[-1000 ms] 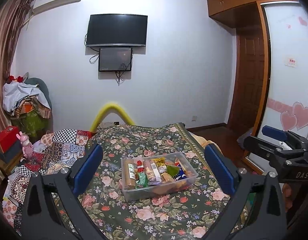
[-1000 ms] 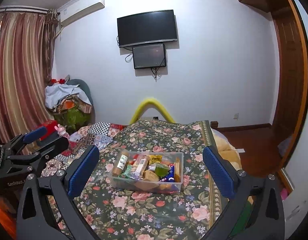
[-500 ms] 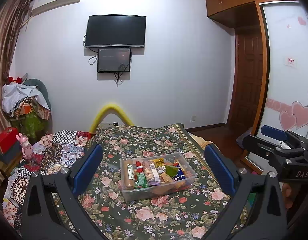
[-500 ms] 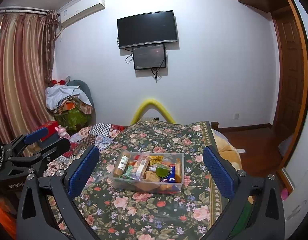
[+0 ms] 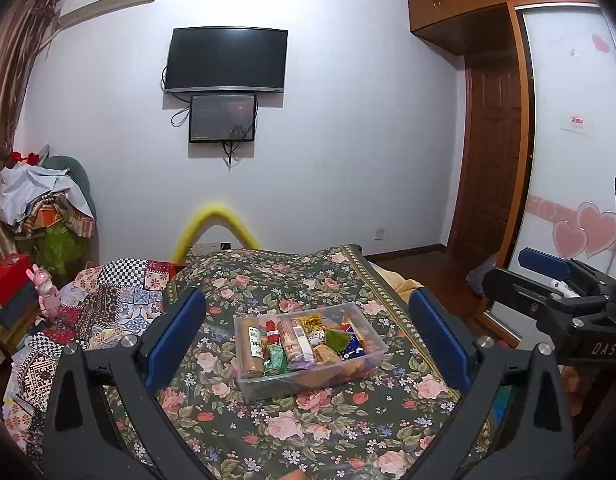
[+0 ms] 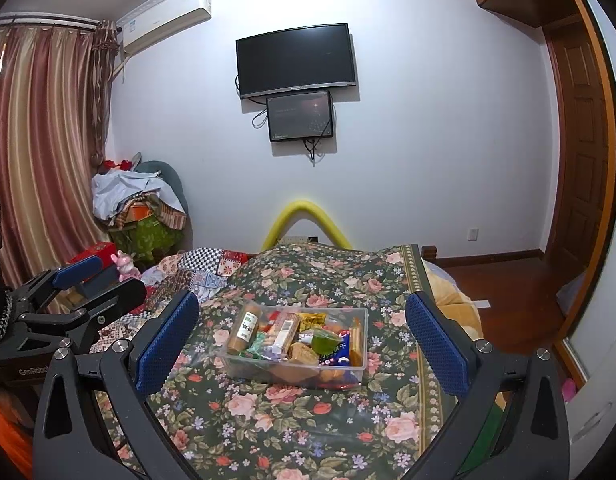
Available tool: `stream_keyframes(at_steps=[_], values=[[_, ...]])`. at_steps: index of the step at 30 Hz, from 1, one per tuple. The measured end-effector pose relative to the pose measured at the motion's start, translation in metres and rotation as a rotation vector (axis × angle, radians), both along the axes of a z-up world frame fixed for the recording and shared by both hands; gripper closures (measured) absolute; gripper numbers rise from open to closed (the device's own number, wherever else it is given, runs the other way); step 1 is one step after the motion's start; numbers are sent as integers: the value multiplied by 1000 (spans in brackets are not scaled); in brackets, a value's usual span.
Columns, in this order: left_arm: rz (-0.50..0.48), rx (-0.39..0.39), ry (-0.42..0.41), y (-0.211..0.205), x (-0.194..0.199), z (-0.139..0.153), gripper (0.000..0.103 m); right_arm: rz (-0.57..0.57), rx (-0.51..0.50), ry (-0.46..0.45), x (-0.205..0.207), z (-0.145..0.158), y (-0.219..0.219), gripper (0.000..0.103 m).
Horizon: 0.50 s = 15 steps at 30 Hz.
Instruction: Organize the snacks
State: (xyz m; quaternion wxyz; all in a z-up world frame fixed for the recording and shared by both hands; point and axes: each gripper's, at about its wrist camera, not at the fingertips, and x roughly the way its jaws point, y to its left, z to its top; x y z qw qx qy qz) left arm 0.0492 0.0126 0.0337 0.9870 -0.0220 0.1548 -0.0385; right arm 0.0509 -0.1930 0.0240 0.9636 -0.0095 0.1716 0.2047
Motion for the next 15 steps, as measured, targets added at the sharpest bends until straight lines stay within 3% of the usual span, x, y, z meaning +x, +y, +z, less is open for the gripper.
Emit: stream_keyframes(at_steps=[15], values=[[1, 19, 0, -4, 0, -3, 0, 5, -11, 5, 1, 0, 1, 0]])
